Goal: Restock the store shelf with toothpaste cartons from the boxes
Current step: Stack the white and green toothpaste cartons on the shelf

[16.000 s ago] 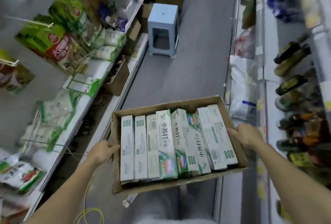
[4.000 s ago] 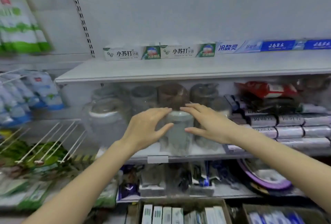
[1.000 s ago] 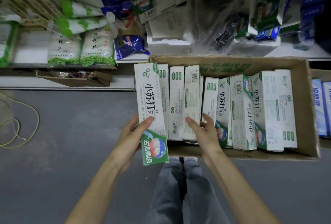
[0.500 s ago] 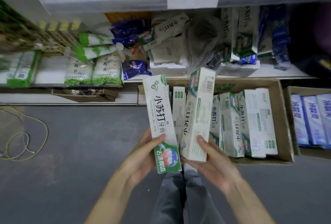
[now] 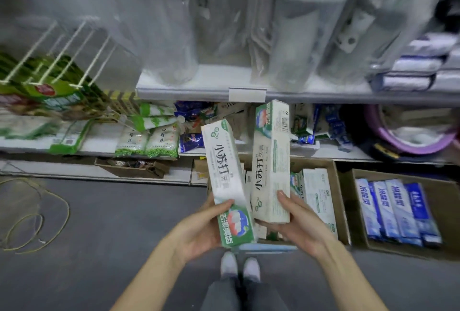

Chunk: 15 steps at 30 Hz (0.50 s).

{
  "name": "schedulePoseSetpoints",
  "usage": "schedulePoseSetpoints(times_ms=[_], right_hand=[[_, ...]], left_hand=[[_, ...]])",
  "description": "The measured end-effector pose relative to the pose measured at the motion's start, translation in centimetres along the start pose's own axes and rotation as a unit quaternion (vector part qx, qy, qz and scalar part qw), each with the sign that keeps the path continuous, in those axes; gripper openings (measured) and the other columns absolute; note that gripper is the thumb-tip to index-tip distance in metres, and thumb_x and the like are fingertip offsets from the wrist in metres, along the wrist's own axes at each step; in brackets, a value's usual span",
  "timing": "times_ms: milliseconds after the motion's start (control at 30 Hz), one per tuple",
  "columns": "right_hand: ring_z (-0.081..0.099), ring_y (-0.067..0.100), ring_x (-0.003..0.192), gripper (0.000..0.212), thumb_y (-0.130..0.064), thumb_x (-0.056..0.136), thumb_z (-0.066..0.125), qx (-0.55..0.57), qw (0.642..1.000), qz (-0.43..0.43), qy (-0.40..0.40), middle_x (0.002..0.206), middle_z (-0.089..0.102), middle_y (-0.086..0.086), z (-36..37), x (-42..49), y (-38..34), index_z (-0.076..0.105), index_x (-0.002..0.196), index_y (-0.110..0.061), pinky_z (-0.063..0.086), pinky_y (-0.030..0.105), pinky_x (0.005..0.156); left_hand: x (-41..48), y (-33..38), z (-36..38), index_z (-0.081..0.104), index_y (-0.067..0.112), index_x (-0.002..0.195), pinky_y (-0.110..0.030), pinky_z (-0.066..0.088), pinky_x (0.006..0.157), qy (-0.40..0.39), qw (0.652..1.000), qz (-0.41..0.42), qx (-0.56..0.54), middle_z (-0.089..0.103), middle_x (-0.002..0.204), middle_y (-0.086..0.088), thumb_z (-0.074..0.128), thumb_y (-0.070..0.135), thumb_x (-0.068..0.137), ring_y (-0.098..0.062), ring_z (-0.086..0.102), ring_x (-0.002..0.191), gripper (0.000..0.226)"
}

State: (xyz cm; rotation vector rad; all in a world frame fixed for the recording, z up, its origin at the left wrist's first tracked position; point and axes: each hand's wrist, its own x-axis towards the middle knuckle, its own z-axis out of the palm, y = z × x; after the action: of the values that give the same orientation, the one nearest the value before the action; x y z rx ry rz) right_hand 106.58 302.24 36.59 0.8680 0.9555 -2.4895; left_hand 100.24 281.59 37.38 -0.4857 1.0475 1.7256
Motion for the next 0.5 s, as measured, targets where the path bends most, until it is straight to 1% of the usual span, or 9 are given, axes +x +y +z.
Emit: schedulePoseSetpoints(times_ms=[67, 100, 167, 200, 233, 267, 367, 467, 500], right_hand=[[0.057, 0.037, 0.119, 0.079, -0.027, 0.063, 0.088, 0.013, 0.999, -0.027, -0.026, 0.13, 0.058, 0.018, 1.1, -1.2, -1.4, 0.053, 0.132, -0.011, 0.053, 0.053, 0.086], [0.057, 0.038, 0.119, 0.077, -0.026, 0.064, 0.087, 0.024, 0.998, -0.038, -0.041, 0.13, 0.058, 0.02, 1.8, -1.9, -2.2, 0.053, 0.131, -0.01, 0.053, 0.053, 0.085], [0.058, 0.038, 0.117, 0.054, -0.02, 0.08, 0.07, 0.021, 0.996, -0.057, -0.064, 0.128, 0.06, 0.021, 2.9, -3.2, -3.7, 0.053, 0.131, -0.01, 0.052, 0.056, 0.087], [0.059, 0.037, 0.115, 0.048, -0.018, 0.084, 0.061, 0.011, 0.995, -0.068, -0.072, 0.127, 0.061, 0.02, 3.4, -3.8, -4.4, 0.053, 0.13, -0.01, 0.052, 0.057, 0.088], [0.06, 0.037, 0.114, 0.048, -0.02, 0.084, 0.061, -0.007, 0.994, -0.077, -0.08, 0.126, 0.061, 0.02, 3.9, -4.4, -5.1, 0.053, 0.13, -0.01, 0.051, 0.057, 0.088], [0.06, 0.038, 0.114, 0.056, -0.024, 0.081, 0.069, -0.029, 0.992, -0.087, -0.089, 0.126, 0.061, 0.021, 4.2, -4.9, -5.9, 0.052, 0.131, -0.009, 0.052, 0.056, 0.088], [0.061, 0.037, 0.112, 0.091, -0.037, 0.054, 0.092, -0.083, 0.986, -0.108, -0.099, 0.126, 0.061, 0.022, 5.6, -6.7, -8.1, 0.053, 0.131, -0.009, 0.055, 0.051, 0.081], [0.07, 0.028, 0.093, 0.099, -0.044, 0.035, 0.096, -0.114, 0.982, -0.123, -0.083, 0.116, 0.067, 0.017, 6.4, -8.1, -9.9, 0.06, 0.123, -0.014, 0.057, 0.04, 0.064], [0.07, 0.026, 0.092, 0.102, -0.046, 0.033, 0.096, -0.124, 0.98, -0.13, -0.083, 0.115, 0.068, 0.015, 6.7, -8.5, -10.3, 0.06, 0.123, -0.016, 0.057, 0.039, 0.065]], left_hand=[[-1.4, 1.5, 1.5, 0.055, 0.025, 0.12, -0.051, 0.056, 0.078, -0.017, 0.999, 0.033, 0.019, 0.072, 0.105, -0.016, 0.063, 0.005, 0.074, -0.03, 0.072, 0.084, 0.051], [-2.1, 2.2, 2.2, 0.055, 0.023, 0.119, -0.051, 0.057, 0.073, -0.023, 0.998, 0.048, 0.022, 0.072, 0.103, -0.017, 0.064, -0.001, 0.074, -0.032, 0.072, 0.081, 0.052], [-3.4, 3.7, 3.4, 0.055, 0.021, 0.117, -0.055, 0.056, 0.072, -0.04, 0.996, 0.077, 0.022, 0.071, 0.103, -0.02, 0.068, -0.007, 0.073, -0.035, 0.072, 0.081, 0.054], [-4.1, 4.4, 4.1, 0.056, 0.021, 0.117, -0.057, 0.056, 0.073, -0.046, 0.994, 0.091, 0.028, 0.071, 0.103, -0.021, 0.068, -0.008, 0.074, -0.035, 0.071, 0.082, 0.054], [-4.8, 5.0, 4.8, 0.056, 0.021, 0.118, -0.058, 0.055, 0.075, -0.045, 0.993, 0.106, 0.036, 0.071, 0.104, -0.02, 0.066, -0.007, 0.075, -0.035, 0.071, 0.083, 0.052], [-5.4, 5.5, 5.4, 0.055, 0.022, 0.119, -0.058, 0.054, 0.078, -0.044, 0.991, 0.122, 0.045, 0.071, 0.105, -0.019, 0.063, -0.005, 0.076, -0.034, 0.071, 0.085, 0.052], [-7.1, 7.0, 7.0, 0.053, 0.027, 0.125, -0.058, 0.053, 0.084, -0.051, 0.982, 0.163, 0.079, 0.069, 0.113, -0.017, 0.063, -0.003, 0.078, -0.033, 0.069, 0.094, 0.057], [-8.6, 8.3, 8.1, 0.052, 0.029, 0.127, -0.059, 0.052, 0.083, -0.068, 0.978, 0.181, 0.073, 0.068, 0.116, -0.017, 0.066, -0.001, 0.08, -0.033, 0.069, 0.096, 0.058], [-9.1, 8.6, 8.6, 0.052, 0.029, 0.128, -0.06, 0.052, 0.083, -0.072, 0.978, 0.183, 0.068, 0.069, 0.115, -0.017, 0.067, 0.001, 0.08, -0.033, 0.069, 0.096, 0.057]])
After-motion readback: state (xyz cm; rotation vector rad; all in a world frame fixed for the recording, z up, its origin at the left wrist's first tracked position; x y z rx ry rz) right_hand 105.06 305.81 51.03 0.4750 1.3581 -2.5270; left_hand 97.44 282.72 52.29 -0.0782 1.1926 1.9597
